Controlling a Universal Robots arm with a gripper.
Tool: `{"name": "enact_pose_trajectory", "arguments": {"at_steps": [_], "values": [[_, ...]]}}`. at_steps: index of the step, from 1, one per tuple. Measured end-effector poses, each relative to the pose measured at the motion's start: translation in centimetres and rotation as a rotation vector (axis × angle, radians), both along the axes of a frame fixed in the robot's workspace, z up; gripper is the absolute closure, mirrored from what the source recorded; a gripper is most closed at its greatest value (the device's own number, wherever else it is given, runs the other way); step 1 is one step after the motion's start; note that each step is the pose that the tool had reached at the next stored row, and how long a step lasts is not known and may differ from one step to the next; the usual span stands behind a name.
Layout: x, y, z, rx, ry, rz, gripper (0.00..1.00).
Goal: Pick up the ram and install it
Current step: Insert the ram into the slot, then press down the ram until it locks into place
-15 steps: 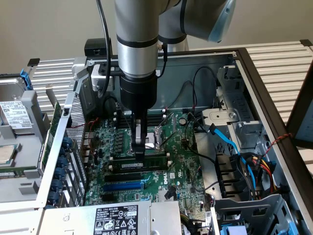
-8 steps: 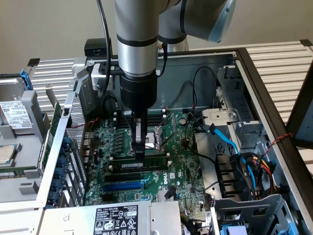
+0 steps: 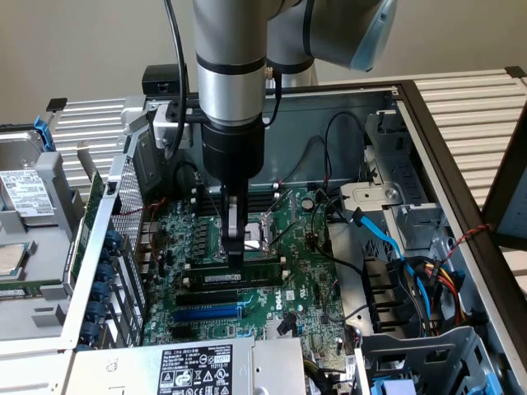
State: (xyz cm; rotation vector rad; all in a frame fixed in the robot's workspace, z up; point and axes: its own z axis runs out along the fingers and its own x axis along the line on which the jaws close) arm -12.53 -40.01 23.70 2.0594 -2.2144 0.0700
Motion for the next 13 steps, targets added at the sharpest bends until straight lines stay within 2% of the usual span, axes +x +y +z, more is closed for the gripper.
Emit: {"name": "enact_pose_trajectory", "arguments": {"at_steps": [6,13], "values": [[0.0,0.06,0.03,-0.0003,0.0,0.0,0.89],[0.13,0.06,0.02,-0.0003,-0.0037,0.002,0.89]]}}
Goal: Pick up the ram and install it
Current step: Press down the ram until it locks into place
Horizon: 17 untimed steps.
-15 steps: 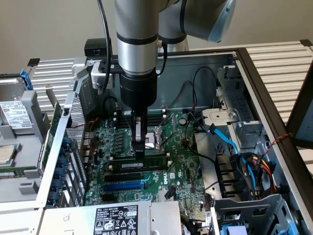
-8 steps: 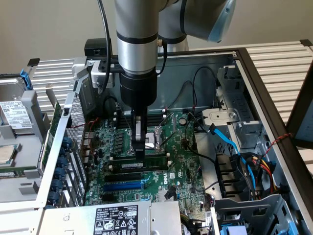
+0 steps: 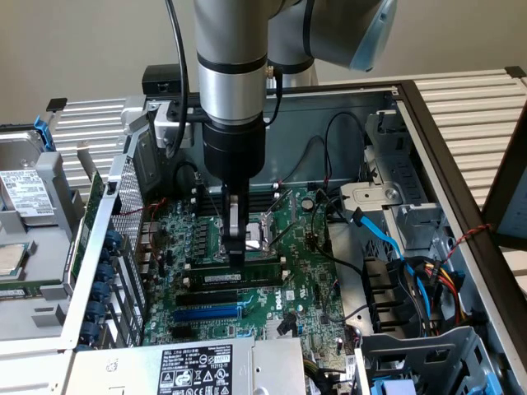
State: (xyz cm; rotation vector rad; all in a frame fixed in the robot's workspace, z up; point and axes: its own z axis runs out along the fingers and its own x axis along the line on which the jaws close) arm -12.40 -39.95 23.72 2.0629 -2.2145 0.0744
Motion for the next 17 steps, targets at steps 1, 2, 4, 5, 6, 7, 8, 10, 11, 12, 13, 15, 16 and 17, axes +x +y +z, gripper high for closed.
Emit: {"name": "enact_pose_trajectory", "arguments": {"at_steps": [1,2,4,5,6,7,8,10,11,12,13,15,16,17], "values": [[0.03,0.0,0.0,0.0,-0.0007,0.0,0.89],[0.06,0.0,0.0,0.0001,-0.0012,0.001,0.89],[0.11,0.0,0.0,0.0,-0.0027,0.001,0.89],[0.11,0.0,0.0,0.0001,-0.003,0.001,0.89],[0.11,0.0,0.0,0.0,-0.003,0.001,0.89],[0.11,0.0,0.0,0.0,-0.0032,0.001,0.89],[0.11,0.01,0.01,-0.0001,-0.0034,0.001,0.89],[0.11,0.06,0.0,0.0004,-0.0039,0.001,0.89],[0.11,0.08,0.0,0.0006,-0.0041,0.001,0.89],[0.11,0.08,0.0,0.0007,-0.0041,0.001,0.89],[0.11,0.09,-0.01,0.0007,-0.0041,0.001,0.89],[0.13,0.09,0.0,0.0007,-0.0041,0.001,0.89],[0.16,0.09,0.0,0.0009,-0.0043,0.001,0.89],[0.21,0.09,0.0,0.001,-0.0043,0.001,0.89]]}}
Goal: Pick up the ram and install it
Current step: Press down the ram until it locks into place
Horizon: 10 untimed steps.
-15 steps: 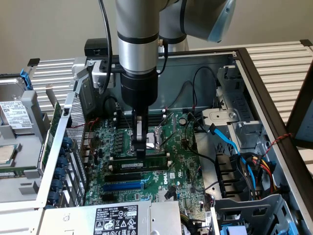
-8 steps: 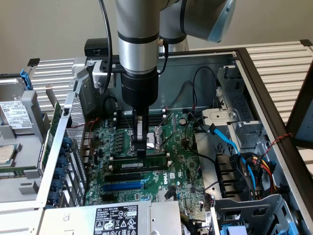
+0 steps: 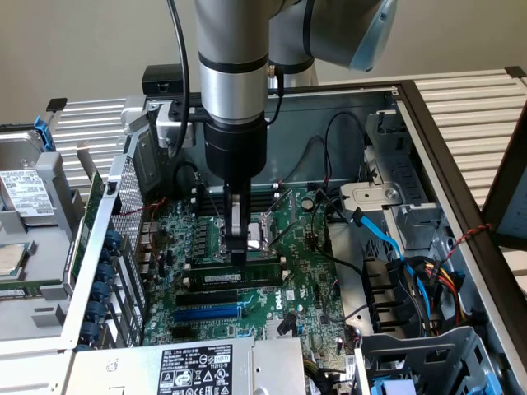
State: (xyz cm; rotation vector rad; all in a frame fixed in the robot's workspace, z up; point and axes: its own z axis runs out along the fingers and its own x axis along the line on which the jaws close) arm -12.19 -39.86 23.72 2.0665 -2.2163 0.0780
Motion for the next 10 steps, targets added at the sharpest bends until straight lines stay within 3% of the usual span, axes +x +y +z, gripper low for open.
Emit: {"name": "enact_pose_trajectory", "arguments": {"at_steps": [10], "values": [[0.04,0.15,-0.01,0.0,-0.0001,0.0,0.89]]}}
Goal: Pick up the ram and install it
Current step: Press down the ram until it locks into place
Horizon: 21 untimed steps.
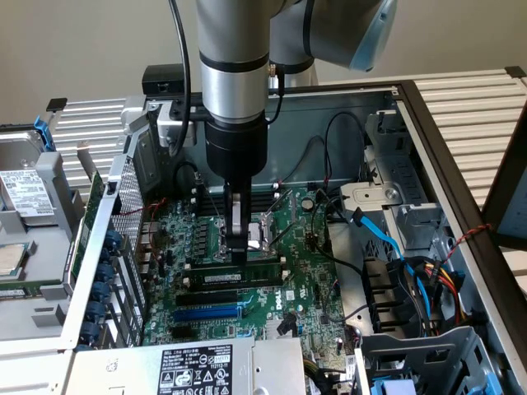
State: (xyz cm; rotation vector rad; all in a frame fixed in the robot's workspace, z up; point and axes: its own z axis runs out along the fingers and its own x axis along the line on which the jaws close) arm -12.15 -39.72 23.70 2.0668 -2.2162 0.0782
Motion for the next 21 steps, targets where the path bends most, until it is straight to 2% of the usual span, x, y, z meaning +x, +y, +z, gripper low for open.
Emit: {"name": "enact_pose_trajectory", "arguments": {"at_steps": [10,12,16,21], "values": [[-0.02,0.01,0.0,0.0001,0.0,0.001,0.89],[-0.02,0.0,-0.01,0.0001,0.0,0.015,0.89],[-0.02,0.01,-0.02,-0.0009,-0.0002,0.08,0.89],[-0.02,0.01,-0.02,-0.0012,-0.0001,0.082,0.89]]}}
